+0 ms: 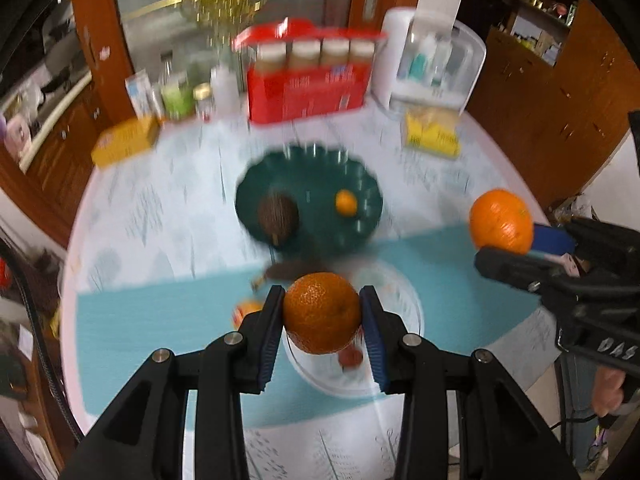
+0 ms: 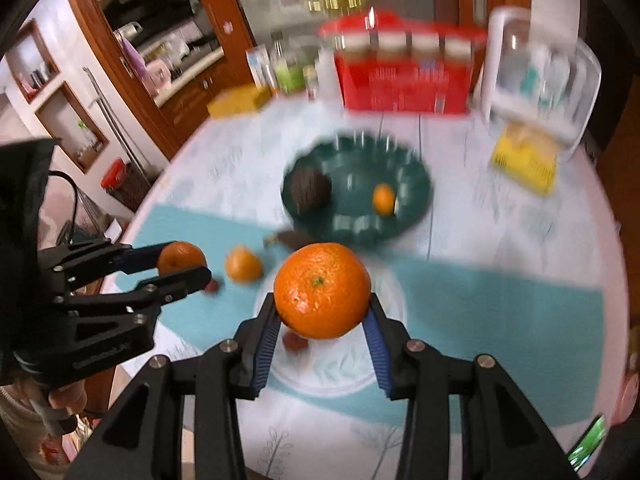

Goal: Organize fruits
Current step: 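Carry both oranges onto the green plate and open both tools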

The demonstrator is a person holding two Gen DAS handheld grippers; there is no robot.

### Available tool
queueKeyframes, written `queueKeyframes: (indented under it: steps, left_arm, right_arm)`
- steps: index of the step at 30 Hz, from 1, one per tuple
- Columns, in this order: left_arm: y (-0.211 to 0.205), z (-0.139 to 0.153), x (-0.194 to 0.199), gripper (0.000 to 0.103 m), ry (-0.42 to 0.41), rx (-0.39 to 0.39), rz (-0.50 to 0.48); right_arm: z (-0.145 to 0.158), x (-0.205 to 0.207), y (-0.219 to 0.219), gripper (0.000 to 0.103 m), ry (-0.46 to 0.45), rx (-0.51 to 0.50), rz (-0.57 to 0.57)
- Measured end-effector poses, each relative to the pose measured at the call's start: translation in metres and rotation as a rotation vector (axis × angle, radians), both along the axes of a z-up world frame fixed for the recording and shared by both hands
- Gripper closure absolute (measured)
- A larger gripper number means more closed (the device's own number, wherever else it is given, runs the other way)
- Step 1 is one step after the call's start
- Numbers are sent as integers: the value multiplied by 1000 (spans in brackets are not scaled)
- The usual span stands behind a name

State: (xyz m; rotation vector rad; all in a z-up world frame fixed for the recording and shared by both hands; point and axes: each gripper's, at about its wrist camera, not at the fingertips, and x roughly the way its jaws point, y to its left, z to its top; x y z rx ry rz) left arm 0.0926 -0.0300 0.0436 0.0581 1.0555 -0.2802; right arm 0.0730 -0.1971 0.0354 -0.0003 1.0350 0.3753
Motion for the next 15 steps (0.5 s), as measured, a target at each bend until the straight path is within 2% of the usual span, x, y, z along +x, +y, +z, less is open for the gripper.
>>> queueKeyframes:
  steps: [4,8,11,15]
  left_arm:
    - [0,44,30,67,-53,28,-1]
    - [1,72,68,67,-93,83,22]
    - [5,77,102,67,-76,68,45]
    - [9,59,147,67,-48,61,89]
  right_arm:
    - [69,29,-1,61,-105,2,4]
    - [109,64,1,61,-162,-22,-17]
    - [122,96,2,61,-173,-40,-45]
    - [115,142,3,61,-172,-72,-79]
